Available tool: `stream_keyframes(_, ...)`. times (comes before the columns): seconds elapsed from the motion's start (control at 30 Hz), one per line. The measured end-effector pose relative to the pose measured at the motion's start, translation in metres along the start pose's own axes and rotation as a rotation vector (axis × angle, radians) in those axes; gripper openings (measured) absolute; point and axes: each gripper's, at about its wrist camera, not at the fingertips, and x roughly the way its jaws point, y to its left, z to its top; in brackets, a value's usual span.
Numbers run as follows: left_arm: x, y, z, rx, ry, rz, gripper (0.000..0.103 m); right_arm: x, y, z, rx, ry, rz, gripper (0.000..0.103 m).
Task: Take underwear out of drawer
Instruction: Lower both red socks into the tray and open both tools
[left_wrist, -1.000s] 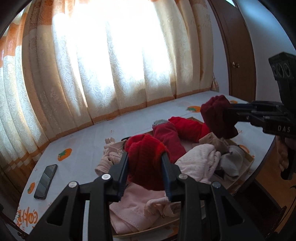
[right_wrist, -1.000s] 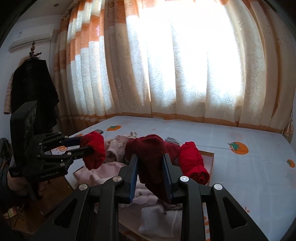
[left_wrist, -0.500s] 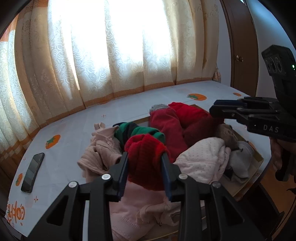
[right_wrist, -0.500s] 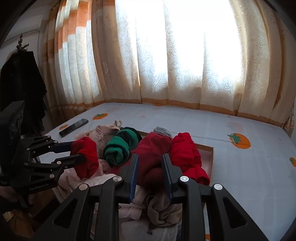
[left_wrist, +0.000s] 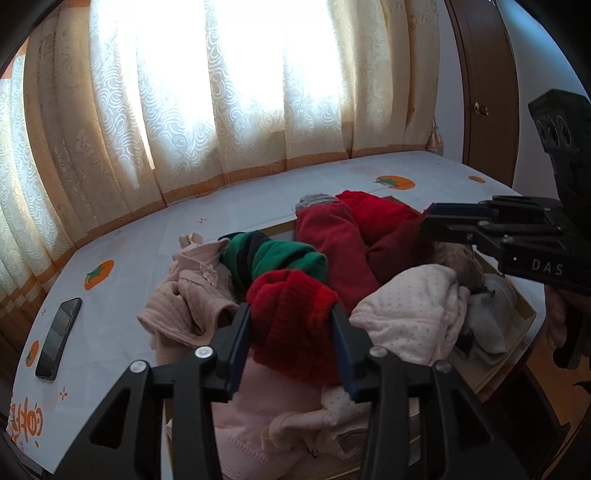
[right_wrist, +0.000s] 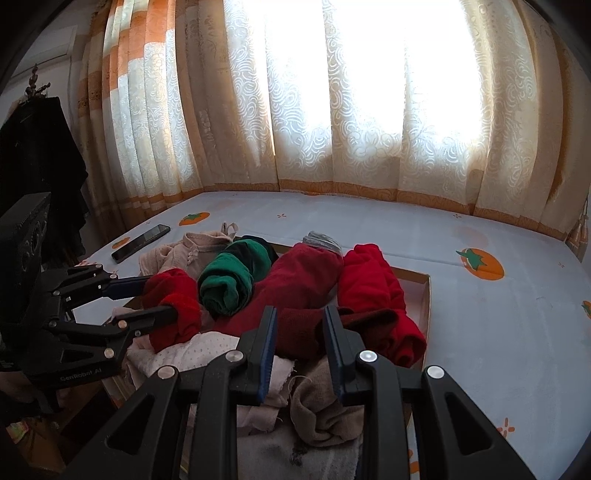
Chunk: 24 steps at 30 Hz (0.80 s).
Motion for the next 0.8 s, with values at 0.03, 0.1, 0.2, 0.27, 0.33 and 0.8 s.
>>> stream_keyframes(0.03, 0.000, 0.000, 0.000, 0.002, 0.000, -0.001, 0.046, -0.002, 0.000, 0.000, 0.003, -0.006, 0.002, 0.028)
stream_keyframes(0.1, -0.001, -0.001, -0.001, 0.004, -0.002, -0.001, 0.047, -0.005, 0.001, 0.000, 0.003, -0.017, 0.003, 0.028)
stream_keyframes(0.2, -0.002, -0.004, -0.001, 0.010, -0.005, -0.001, 0.053, -0.010, 0.003, 0.001, -0.003, -0.032, 0.002, 0.028)
stream_keyframes(0.27, -0.005, -0.005, -0.001, 0.012, -0.009, 0.001, 0.059, -0.014, 0.005, 0.002, -0.007, -0.042, -0.003, 0.028)
stream_keyframes(0.33, -0.010, -0.006, 0.000, 0.013, -0.021, 0.006, 0.068, -0.016, 0.007, 0.002, -0.006, -0.046, -0.012, 0.043)
stream_keyframes(0.8, -0.078, -0.010, -0.003, 0.005, -0.151, 0.070, 0.100, -0.068, 0.024, -0.008, -0.009, -0.129, -0.041, 0.075)
